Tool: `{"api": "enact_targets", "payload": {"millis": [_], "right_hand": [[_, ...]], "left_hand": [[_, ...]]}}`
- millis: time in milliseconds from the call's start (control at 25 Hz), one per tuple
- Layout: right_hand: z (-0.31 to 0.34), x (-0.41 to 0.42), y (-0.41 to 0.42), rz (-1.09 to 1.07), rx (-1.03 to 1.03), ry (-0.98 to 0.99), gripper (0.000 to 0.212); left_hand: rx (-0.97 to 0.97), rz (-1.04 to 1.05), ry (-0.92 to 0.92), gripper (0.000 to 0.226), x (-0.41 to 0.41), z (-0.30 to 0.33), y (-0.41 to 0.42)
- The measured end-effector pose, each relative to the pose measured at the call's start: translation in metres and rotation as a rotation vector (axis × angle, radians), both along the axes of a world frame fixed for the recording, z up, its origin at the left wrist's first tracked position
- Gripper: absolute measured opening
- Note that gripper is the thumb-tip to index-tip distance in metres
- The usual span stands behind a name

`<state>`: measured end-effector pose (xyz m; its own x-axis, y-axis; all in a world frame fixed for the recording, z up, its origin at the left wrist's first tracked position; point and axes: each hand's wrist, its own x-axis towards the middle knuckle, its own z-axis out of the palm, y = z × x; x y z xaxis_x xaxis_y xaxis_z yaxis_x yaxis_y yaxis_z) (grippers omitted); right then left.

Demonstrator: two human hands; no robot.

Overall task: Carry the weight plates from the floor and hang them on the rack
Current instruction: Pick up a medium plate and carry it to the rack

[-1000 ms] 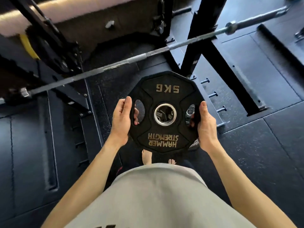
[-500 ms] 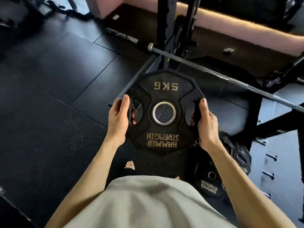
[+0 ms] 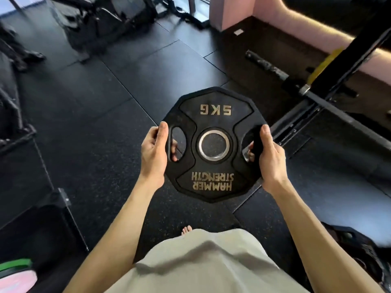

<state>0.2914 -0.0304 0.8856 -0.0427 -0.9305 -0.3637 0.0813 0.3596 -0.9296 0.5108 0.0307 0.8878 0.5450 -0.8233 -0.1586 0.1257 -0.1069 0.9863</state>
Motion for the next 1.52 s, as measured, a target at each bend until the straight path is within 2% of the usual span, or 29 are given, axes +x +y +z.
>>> {"api": "enact_targets", "payload": {"millis": [280, 400, 720, 920, 1160, 1520], "right_hand": [[-0.004, 0.127, -0.115, 0.069, -0.042, 0.011, 0.054], [-0.009, 0.173, -0.187, 0.087, -0.066, -0.03, 0.054], [0.006, 0.266, -0.382, 0.081, -0.068, 0.012, 0.055], [-0.001, 0.318, -0.496, 0.008, -0.066, 0.003, 0.056], [0.001, 0.393, -0.641, -0.16, -0.038, -0.019, 0.058], [0.002, 0.432, -0.846, -0.386, -0.057, -0.045, 0.054]], "left_hand": [[-0.033, 0.051, -0.013, 0.036, 0.125, -0.01, -0.1], [-0.043, 0.06, -0.022, 0.036, 0.169, -0.013, -0.17], [-0.061, 0.042, -0.002, 0.035, 0.264, 0.004, -0.365], [-0.082, -0.046, 0.009, 0.036, 0.325, -0.007, -0.495], [-0.089, -0.248, -0.015, 0.034, 0.409, 0.002, -0.681], [-0.095, -0.491, 0.008, 0.035, 0.446, 0.002, -0.941]]}}
